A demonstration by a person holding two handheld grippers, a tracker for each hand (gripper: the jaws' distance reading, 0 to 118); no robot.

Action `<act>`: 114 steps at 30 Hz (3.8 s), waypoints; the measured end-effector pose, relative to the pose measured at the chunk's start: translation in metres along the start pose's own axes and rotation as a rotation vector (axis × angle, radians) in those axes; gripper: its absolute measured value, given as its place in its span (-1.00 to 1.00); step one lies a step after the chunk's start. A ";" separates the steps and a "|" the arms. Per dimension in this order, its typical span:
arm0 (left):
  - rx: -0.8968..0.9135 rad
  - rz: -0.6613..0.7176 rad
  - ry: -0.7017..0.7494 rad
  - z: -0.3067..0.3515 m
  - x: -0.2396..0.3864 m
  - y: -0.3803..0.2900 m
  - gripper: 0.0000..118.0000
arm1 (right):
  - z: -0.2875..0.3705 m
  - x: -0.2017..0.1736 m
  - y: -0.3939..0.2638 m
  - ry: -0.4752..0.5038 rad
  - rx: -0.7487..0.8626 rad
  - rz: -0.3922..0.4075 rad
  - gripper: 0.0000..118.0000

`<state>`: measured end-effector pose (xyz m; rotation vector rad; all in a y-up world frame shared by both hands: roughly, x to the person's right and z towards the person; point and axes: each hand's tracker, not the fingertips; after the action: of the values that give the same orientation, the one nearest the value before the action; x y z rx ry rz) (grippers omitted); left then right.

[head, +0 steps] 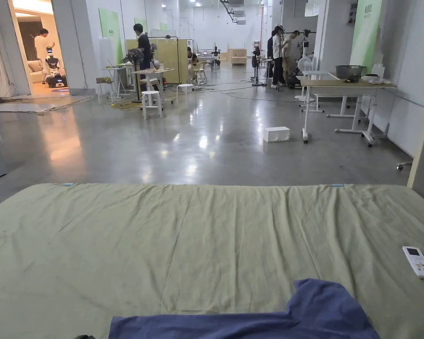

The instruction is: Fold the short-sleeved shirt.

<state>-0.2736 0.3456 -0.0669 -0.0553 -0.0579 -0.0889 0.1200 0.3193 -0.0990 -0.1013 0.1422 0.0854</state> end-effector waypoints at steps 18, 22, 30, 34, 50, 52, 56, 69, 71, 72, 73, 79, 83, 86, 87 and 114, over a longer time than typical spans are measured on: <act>-0.134 0.148 -0.065 -0.037 -0.017 -0.007 -1.00 | -0.020 0.003 -0.014 0.041 -0.078 -0.066 -1.00; -0.153 0.205 -0.097 -0.080 -0.034 -0.012 -1.00 | -0.034 0.006 -0.029 0.043 -0.152 -0.077 -1.00; -0.617 0.452 -0.087 -0.268 -0.095 -0.108 -0.08 | -0.068 0.030 -0.072 0.011 -0.318 -0.181 -1.00; -0.677 0.297 0.003 -0.345 -0.108 -0.158 0.31 | -0.073 0.045 -0.091 0.007 -0.389 -0.294 -1.00; -0.964 -0.140 0.027 -0.436 -0.062 -0.236 -0.79 | -0.084 0.078 -0.102 -0.055 -0.492 -0.234 -1.00; -1.018 -0.172 0.021 -0.446 -0.061 -0.241 -0.80 | -0.106 0.084 -0.095 -0.029 -0.487 -0.184 -0.95; -1.093 -0.154 -0.005 -0.461 -0.064 -0.231 -0.81 | -0.182 0.111 -0.087 0.008 -0.487 -0.115 0.16; -1.146 -0.036 -0.050 -0.464 -0.077 -0.214 -0.82 | -0.423 0.164 -0.153 0.021 -0.894 -0.011 0.12; -1.161 -0.023 -0.060 -0.469 -0.081 -0.213 -0.82 | -0.435 0.158 -0.165 0.046 -0.934 0.047 0.10; -1.170 -0.015 -0.065 -0.470 -0.082 -0.212 -0.82 | -0.439 0.156 -0.171 0.037 -0.941 0.069 0.06; -1.174 -0.015 -0.068 -0.470 -0.082 -0.212 -0.82 | -0.440 0.155 -0.174 0.037 -0.929 0.062 -0.25; -1.094 -0.056 -0.068 -0.455 -0.080 -0.219 -0.82 | -0.430 0.140 -0.179 0.103 -0.864 0.013 -1.00; -1.032 0.027 -0.065 -0.441 -0.091 -0.211 -0.82 | -0.413 0.152 -0.162 0.063 -0.798 -0.085 -1.00; -0.914 0.210 -0.091 -0.411 -0.109 -0.185 -0.83 | -0.375 0.161 -0.133 0.098 -0.675 -0.146 -1.00; -0.873 0.240 -0.106 -0.395 -0.114 -0.172 -0.83 | -0.361 0.163 -0.123 0.098 -0.648 -0.150 -1.00; -0.769 0.537 -0.008 -0.134 -0.141 -0.235 -0.14 | -0.107 0.146 -0.202 -0.101 -0.675 -0.348 0.20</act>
<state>-0.4281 0.1160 -0.1962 -0.8352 -0.0124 0.4322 0.2681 0.1191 -0.2061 -0.7910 -0.0124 -0.2134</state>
